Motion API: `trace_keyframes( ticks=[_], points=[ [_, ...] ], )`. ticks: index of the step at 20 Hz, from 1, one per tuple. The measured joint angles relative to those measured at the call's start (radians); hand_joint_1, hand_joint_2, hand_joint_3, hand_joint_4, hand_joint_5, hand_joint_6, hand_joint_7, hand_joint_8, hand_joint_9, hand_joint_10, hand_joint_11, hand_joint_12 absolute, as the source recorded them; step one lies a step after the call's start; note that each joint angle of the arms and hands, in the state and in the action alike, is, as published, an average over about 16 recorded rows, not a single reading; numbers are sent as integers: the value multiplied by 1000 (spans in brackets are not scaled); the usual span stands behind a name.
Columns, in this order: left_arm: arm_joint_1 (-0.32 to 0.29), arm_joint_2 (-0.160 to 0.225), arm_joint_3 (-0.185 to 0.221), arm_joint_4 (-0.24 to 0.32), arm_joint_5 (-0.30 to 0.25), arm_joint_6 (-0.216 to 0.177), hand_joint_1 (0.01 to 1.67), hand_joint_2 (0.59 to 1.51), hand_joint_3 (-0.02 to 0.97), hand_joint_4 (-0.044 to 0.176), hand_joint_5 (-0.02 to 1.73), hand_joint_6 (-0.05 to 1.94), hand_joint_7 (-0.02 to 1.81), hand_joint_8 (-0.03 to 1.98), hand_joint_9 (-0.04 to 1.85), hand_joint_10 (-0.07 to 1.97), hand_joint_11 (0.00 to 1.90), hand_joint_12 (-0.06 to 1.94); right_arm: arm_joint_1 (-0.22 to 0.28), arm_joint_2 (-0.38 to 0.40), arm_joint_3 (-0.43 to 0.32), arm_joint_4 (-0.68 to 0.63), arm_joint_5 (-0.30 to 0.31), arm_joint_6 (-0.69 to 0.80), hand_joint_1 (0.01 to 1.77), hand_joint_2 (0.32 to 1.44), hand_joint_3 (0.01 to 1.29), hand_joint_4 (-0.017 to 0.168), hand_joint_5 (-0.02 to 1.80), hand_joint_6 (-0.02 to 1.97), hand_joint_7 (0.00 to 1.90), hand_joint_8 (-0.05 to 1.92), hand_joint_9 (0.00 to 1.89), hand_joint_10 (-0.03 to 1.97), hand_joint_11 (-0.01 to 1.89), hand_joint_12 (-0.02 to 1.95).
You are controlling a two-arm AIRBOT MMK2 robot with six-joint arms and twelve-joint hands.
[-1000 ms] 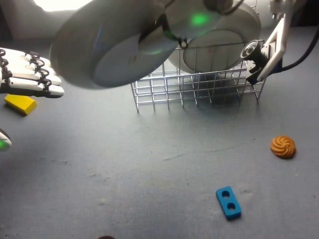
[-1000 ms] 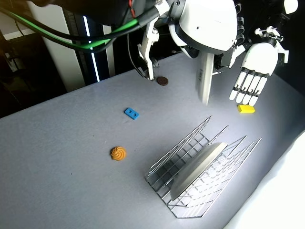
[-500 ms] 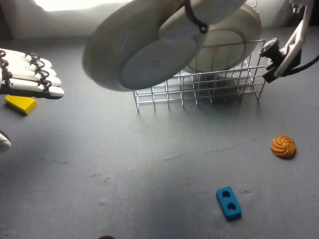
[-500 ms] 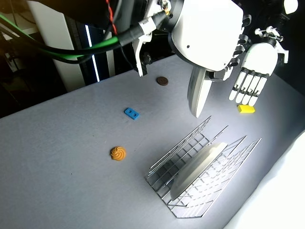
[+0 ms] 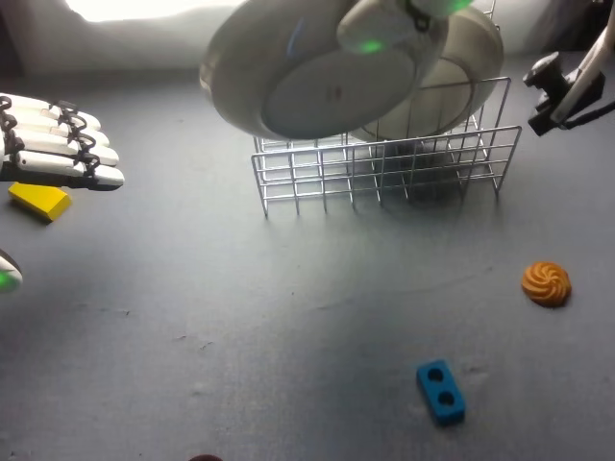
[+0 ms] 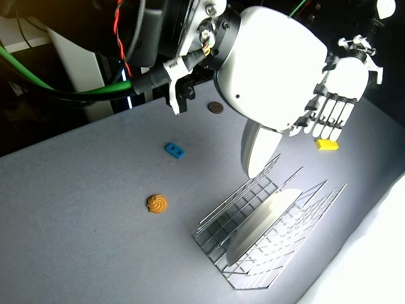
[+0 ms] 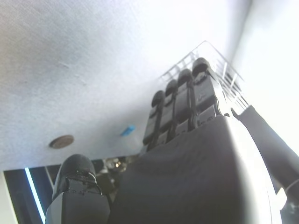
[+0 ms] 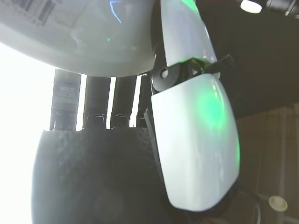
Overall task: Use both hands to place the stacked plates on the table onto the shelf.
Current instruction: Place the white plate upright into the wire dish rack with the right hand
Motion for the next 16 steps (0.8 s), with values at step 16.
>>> trace_keyframes(
  ticks=[16],
  points=[
    [0,0,-1,0,0,0,18,1068,20,-3,28,9,30,-1,17,12,17,7,-70,-15,110,0,-34,48,1382,988,11,-9,968,769,1106,712,1061,1048,896,1184]
  ],
)
